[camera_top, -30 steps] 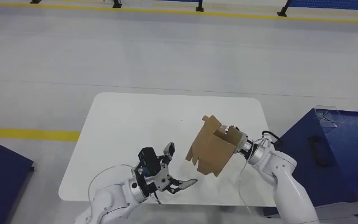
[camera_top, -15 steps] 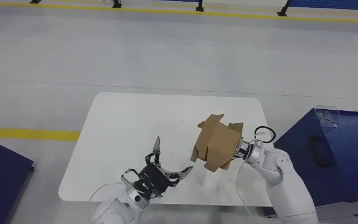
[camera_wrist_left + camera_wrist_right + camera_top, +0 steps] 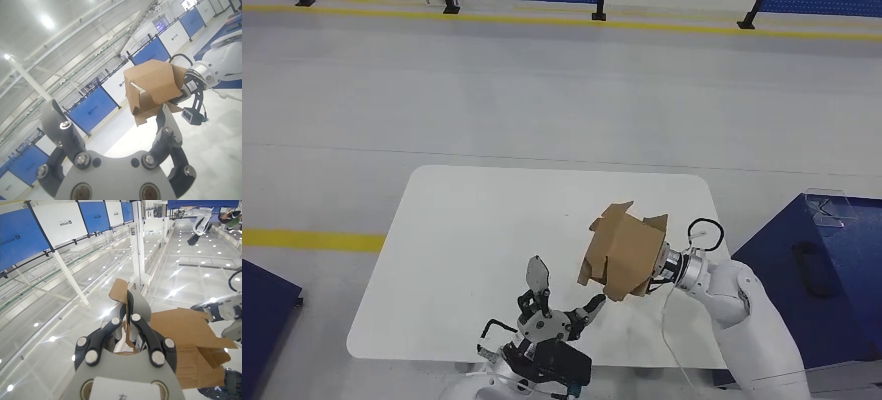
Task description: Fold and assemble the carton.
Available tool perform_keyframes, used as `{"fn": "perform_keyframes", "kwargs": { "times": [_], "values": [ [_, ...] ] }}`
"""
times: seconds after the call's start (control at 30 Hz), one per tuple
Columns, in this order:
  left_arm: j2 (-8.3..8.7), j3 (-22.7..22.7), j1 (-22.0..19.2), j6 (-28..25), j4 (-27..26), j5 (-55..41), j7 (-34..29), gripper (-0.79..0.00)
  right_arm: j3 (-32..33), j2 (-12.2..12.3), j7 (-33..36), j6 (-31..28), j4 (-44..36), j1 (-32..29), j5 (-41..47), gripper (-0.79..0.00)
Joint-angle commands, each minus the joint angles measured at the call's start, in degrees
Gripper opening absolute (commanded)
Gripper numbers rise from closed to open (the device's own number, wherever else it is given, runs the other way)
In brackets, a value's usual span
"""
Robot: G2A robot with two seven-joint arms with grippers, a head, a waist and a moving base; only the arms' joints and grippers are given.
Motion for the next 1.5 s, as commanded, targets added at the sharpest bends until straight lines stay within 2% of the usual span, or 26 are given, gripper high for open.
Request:
{"fn": "perform_keyframes", "kwargs": {
  "times": [0.0,0.5,0.63,0.67,0.7,0.73,0.83,0.87,0.9,0.93,1.0,1.1,1.4,1.43,1.47],
  "values": [
    [-0.42,0.4,-0.6,1.7,0.2,1.8,-2.6,0.0,-0.1,0.0,0.5,0.0,-0.1,-0.2,-0.5,-0.785],
    [-2.47,0.9,-4.4,0.2,3.2,-1.1,-7.8,0.0,-1.1,0.4,1.9,1.2,-1.1,-0.5,-1.3,-0.785],
    [-3.1,1.5,-5.1,-0.9,3.3,-4.9,-8.6,0.0,-1.3,0.5,2.9,1.1,-2.1,-1.1,-3.0,-0.785],
    [-3.23,1.4,-5.4,-0.8,3.5,-5.2,-8.6,-0.022,-1.4,0.5,3.2,1.1,-2.2,-1.2,-3.3,-0.785],
    [-3.35,1.5,-5.6,-1.1,3.7,-5.2,-8.6,-0.123,-1.4,0.5,3.5,1.0,-2.3,-1.3,-3.5,-0.785],
    [-3.47,1.7,-5.8,-1.2,3.8,-5.3,-8.5,-0.163,-1.4,0.6,3.6,0.7,-2.5,-1.3,-4.3,-0.785],
    [-3.83,2.1,-6.0,-1.3,4.2,-5.9,-8.4,-0.212,-1.6,0.6,4.6,0.2,-2.9,-1.6,-5.9,-0.785],
    [-3.92,2.0,-6.2,-1.2,4.3,-5.9,-8.4,-0.274,-1.6,0.6,5.0,0.0,-3.1,-1.6,-6.7,-0.785],
    [-4.02,1.9,-6.2,-1.0,4.6,-5.8,-8.5,-0.403,-1.7,0.6,5.5,-0.3,-3.2,-1.8,-7.3,-0.785],
    [-4.12,1.9,-6.2,-1.1,4.8,-6.2,-8.7,-0.459,-1.8,0.6,6.0,-0.3,-3.2,-2.0,-7.4,-0.785],
    [-4.32,1.8,-6.3,-1.0,4.8,-7.3,-8.0,-0.517,-1.9,0.6,6.5,-0.3,-3.2,-2.1,-7.8,-0.785],
    [-4.43,1.5,-5.9,-1.3,4.8,-7.6,-7.1,-0.785,-2.0,0.6,6.9,-0.6,-3.0,-2.3,-8.5,-0.785],
    [-4.62,0.7,-4.2,-2.6,4.2,-8.4,-5.6,-0.785,-2.5,0.7,8.1,-1.7,-2.8,-2.2,-10.6,-0.785],
    [-4.62,0.7,-4.2,-2.6,4.2,-8.4,-5.6,-0.785,-2.6,0.7,8.0,-1.7,-2.7,-2.2,-10.7,0.0],
    [-4.62,0.7,-4.2,-2.6,4.2,-8.4,-5.6,-0.785,-2.6,0.7,8.0,-1.7,-2.7,-2.2,-10.7,0.0]
  ]
}}
